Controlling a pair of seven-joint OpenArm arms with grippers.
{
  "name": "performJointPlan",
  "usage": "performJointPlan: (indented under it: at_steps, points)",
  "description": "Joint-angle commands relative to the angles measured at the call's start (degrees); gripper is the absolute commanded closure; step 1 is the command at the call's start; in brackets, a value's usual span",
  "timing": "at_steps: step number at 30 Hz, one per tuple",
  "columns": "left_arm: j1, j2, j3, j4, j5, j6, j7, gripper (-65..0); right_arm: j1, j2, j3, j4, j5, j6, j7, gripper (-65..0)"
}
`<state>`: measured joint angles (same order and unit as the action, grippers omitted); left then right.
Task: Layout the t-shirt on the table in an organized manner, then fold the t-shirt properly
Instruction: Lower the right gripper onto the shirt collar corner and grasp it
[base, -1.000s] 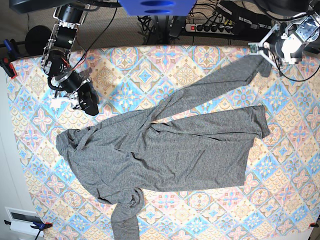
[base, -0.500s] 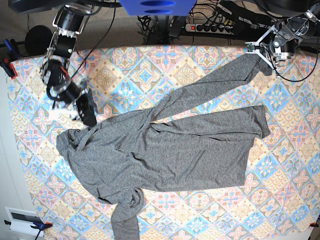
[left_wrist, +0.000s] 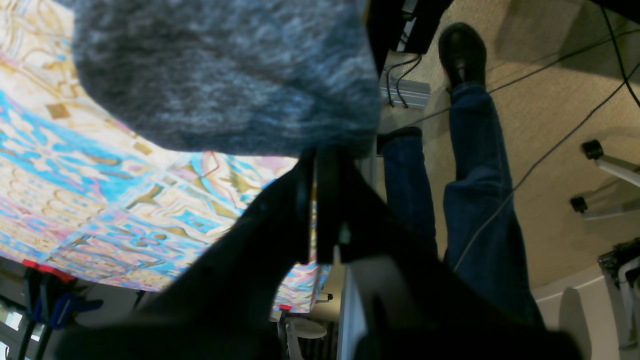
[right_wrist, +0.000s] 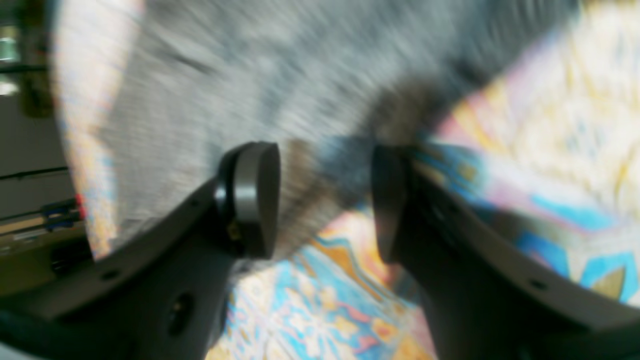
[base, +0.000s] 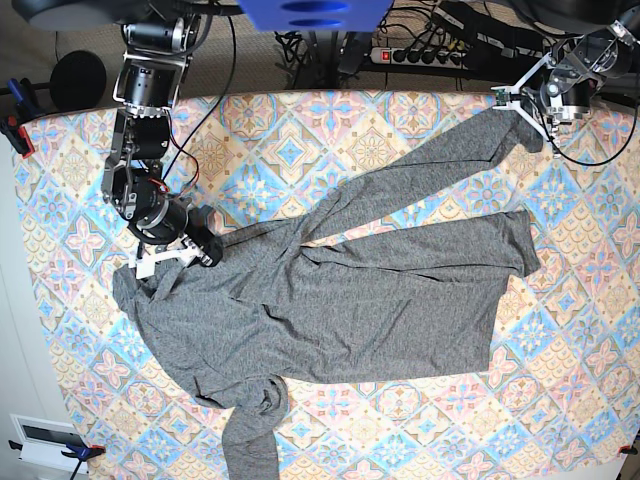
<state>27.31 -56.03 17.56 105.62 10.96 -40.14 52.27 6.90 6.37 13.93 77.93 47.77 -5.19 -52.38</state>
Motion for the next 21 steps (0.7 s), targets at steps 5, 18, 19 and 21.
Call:
performJointPlan:
  at_steps: [5,18,19,21]
  points:
    - [-0.3,-1.1,-0.6,0.6,0.4,0.1,0.3,0.0,3.8,3.2,-0.9,0.4,1.1,0.7,1.2,-28.2]
    - [-0.5,-1.1,-0.6,0.6,0.4,0.1,0.3,0.0,9.0,7.5,-1.0,-1.1,-7.2,0.7,1.2,-28.2]
    - [-0.5,-1.1,-0.6,0.6,0.4,0.1,0.3,0.0,9.0,7.5,-1.0,-1.6,-8.8,0.7,1.2,-28.2]
    - [-0.5,-1.1,-0.6,0.6,0.4,0.1,0.3,0.0,9.0,7.5,-1.0,-2.7,-11.4,0.7,1.2,-28.2]
